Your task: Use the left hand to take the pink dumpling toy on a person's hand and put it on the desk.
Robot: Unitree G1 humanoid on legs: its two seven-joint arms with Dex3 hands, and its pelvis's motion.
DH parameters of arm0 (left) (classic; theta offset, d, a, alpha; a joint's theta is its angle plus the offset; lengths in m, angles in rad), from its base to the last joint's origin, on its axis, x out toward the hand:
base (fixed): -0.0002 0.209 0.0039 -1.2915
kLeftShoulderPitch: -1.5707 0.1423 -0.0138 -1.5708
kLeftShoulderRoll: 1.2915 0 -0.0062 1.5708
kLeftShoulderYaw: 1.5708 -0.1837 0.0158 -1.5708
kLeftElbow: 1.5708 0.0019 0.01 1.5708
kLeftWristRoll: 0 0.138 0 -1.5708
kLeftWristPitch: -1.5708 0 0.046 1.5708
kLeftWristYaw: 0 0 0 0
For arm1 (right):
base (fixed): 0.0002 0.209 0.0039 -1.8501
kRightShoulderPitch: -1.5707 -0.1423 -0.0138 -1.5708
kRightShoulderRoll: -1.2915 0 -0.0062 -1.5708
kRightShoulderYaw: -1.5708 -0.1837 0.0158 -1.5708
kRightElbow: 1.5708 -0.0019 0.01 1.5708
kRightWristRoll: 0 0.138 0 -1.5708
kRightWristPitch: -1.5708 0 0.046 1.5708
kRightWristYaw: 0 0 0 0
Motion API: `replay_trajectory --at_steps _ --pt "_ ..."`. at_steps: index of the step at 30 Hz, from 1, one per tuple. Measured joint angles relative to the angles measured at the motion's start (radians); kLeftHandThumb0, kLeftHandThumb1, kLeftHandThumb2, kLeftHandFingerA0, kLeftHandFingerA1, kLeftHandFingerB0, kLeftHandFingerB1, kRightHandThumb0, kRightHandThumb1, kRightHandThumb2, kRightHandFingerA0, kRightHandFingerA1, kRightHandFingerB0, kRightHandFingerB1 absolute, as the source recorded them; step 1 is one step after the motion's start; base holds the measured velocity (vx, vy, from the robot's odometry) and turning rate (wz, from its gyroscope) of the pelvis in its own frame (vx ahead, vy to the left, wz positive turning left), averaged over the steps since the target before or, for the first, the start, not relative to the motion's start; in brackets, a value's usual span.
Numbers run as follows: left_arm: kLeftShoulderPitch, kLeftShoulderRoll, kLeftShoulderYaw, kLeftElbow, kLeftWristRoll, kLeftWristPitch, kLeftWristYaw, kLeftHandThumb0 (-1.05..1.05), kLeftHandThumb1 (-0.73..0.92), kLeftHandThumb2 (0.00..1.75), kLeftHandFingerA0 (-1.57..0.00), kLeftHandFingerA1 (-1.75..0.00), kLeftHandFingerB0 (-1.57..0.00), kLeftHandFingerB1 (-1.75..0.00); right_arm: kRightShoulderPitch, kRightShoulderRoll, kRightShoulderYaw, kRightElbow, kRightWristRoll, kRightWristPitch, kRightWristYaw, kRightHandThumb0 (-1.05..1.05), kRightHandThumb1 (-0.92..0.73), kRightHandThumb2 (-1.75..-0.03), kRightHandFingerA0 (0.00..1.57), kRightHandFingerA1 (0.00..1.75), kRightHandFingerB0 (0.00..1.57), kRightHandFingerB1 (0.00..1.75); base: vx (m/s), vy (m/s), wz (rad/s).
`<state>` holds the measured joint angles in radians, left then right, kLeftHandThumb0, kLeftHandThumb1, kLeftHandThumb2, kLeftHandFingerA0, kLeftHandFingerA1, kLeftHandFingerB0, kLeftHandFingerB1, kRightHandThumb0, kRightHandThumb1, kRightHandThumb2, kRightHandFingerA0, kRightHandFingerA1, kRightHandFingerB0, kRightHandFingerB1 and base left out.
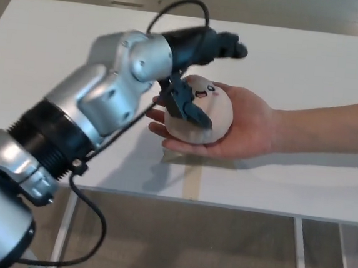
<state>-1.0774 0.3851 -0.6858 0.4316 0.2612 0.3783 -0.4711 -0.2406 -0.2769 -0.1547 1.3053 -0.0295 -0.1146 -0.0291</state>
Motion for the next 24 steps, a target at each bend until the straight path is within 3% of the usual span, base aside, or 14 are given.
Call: replay_trajectory --at_steps 12,14,15,16,17,18,19,20,21,22,24 --pt "0.064 -0.057 -0.016 0.032 0.093 0.046 -0.004 -0.48 0.32 0.74 -0.02 -0.32 0.00 -0.30 0.006 0.000 0.002 0.000 -0.001 0.001 0.007 -0.29 -0.66 -0.59 0.55 0.43 0.45 0.39 0.00 0.000 0.00" --pt "0.070 -0.058 -0.016 0.043 0.102 0.046 -0.004 -0.52 0.35 0.66 -0.09 -0.31 -0.06 -0.27 0.006 0.000 0.001 0.000 0.000 0.002 0.008 -0.29 -0.66 -0.59 0.56 0.43 0.45 0.39 0.00 0.000 0.00" --pt "0.073 -0.058 -0.016 0.050 0.109 0.045 -0.004 -0.26 0.25 0.82 0.00 -0.48 0.00 -0.49 0.006 0.000 0.000 0.000 0.000 0.002 0.008 -0.29 -0.66 -0.59 0.56 0.43 0.45 0.39 0.00 0.000 0.00" --pt "0.078 -0.058 -0.016 0.056 0.116 0.043 -0.004 -0.26 0.25 0.82 0.00 -0.48 0.00 -0.49 0.006 0.000 0.000 0.000 0.000 0.002 0.008 -0.29 -0.66 -0.59 0.56 0.43 0.45 0.39 0.00 0.000 0.00" --pt "0.082 -0.058 -0.016 0.058 0.119 0.041 -0.004 -0.42 0.38 0.60 -0.27 -0.38 -0.11 -0.33 0.006 0.000 0.000 0.000 0.000 0.002 0.008 -0.29 -0.66 -0.59 0.56 0.43 0.45 0.39 0.00 0.000 0.00" --pt "0.087 -0.058 -0.016 0.062 0.122 0.037 -0.004 -0.25 0.55 0.56 -0.73 -0.59 -0.32 -0.31 0.005 0.000 0.000 0.000 0.000 0.002 0.008 -0.29 -0.66 -0.59 0.55 0.43 0.45 0.39 0.00 0.000 0.00" --pt "0.095 -0.058 -0.011 0.071 0.124 0.026 -0.007 -0.25 0.55 0.56 -0.73 -0.59 -0.32 -0.31 0.006 0.000 -0.001 0.000 0.000 0.002 0.008 -0.29 -0.66 -0.59 0.55 0.43 0.45 0.39 0.00 0.000 0.00" --pt "0.095 -0.059 -0.009 0.073 0.124 0.024 -0.007 -0.25 0.63 0.59 -0.81 -0.76 -0.46 -0.35 0.006 0.000 -0.001 0.000 0.000 0.002 0.009 -0.29 -0.66 -0.59 0.55 0.43 0.45 0.39 0.00 0.000 0.00" --pt "0.098 -0.060 -0.001 0.081 0.122 0.017 -0.010 -0.25 0.63 0.59 -0.81 -0.76 -0.46 -0.35 0.005 0.000 -0.002 0.000 0.000 0.002 0.009 -0.29 -0.66 -0.59 0.55 0.43 0.45 0.39 0.00 0.000 0.00" --pt "0.101 -0.062 0.012 0.092 0.121 0.005 -0.017 -0.24 0.71 0.61 -1.00 -0.81 -0.73 -0.45 0.005 0.000 -0.003 0.000 0.000 0.002 0.010 -0.30 -0.66 -0.60 0.55 0.43 0.46 0.40 0.00 0.000 0.00" --pt "0.101 -0.063 0.017 0.098 0.122 -0.003 -0.030 -0.22 0.73 0.62 -1.03 -0.88 -0.78 -0.48 0.005 0.000 -0.005 0.000 0.000 0.003 0.011 -0.30 -0.66 -0.60 0.55 0.43 0.46 0.40 0.00 0.000 0.00"
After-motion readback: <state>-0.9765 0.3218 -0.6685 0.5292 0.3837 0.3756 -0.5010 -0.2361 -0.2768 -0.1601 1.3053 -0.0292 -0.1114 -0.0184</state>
